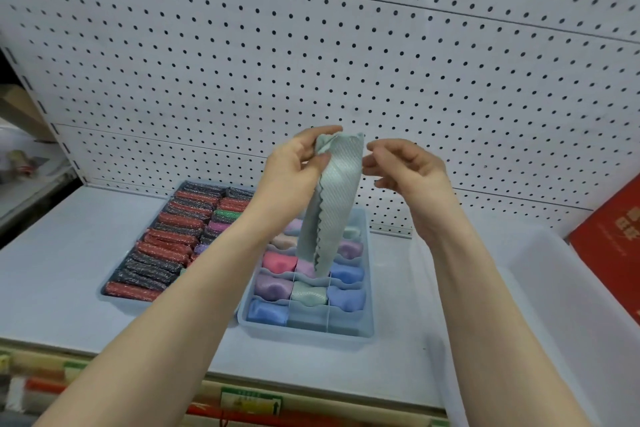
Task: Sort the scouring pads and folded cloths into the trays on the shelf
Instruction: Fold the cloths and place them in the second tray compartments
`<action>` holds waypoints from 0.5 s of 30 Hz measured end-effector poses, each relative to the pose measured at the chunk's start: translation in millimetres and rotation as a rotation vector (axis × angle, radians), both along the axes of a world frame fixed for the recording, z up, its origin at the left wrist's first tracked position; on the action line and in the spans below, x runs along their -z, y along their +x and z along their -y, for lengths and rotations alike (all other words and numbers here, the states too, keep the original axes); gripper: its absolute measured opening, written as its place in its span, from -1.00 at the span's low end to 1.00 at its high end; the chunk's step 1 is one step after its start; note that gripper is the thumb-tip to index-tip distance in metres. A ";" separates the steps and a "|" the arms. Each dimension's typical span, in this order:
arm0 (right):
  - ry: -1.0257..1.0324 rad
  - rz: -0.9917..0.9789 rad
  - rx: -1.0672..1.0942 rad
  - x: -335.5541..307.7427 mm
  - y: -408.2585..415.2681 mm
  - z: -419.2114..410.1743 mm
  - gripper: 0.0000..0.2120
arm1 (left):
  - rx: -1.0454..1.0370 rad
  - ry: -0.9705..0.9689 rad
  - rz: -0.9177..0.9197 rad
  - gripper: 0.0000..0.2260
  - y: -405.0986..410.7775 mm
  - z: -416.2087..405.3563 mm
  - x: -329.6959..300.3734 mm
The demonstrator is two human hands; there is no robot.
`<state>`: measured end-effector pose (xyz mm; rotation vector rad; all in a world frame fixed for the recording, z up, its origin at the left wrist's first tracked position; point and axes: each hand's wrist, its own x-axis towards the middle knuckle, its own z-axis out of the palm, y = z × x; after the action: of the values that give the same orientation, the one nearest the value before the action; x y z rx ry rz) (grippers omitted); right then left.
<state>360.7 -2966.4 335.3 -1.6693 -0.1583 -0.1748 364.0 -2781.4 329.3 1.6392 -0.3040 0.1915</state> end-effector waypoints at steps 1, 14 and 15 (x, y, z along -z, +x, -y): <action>-0.053 -0.043 -0.093 8.4 -0.3 3.7 -0.78 | 0.021 -0.042 -0.016 -0.69 1.0 -1.5 -1.7; 0.055 -0.255 -0.107 54.0 -15.9 -11.5 -0.86 | 0.198 -0.088 -0.508 -0.72 -13.2 -4.3 40.3; 0.036 -0.273 -0.093 57.4 -16.5 -10.3 -0.86 | 0.149 -0.078 -0.529 -0.70 -14.9 -2.0 50.8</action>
<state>344.2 -2956.1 277.9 -1.6290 -0.0263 0.1193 349.1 -2779.4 278.5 1.5202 -0.0116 -0.3375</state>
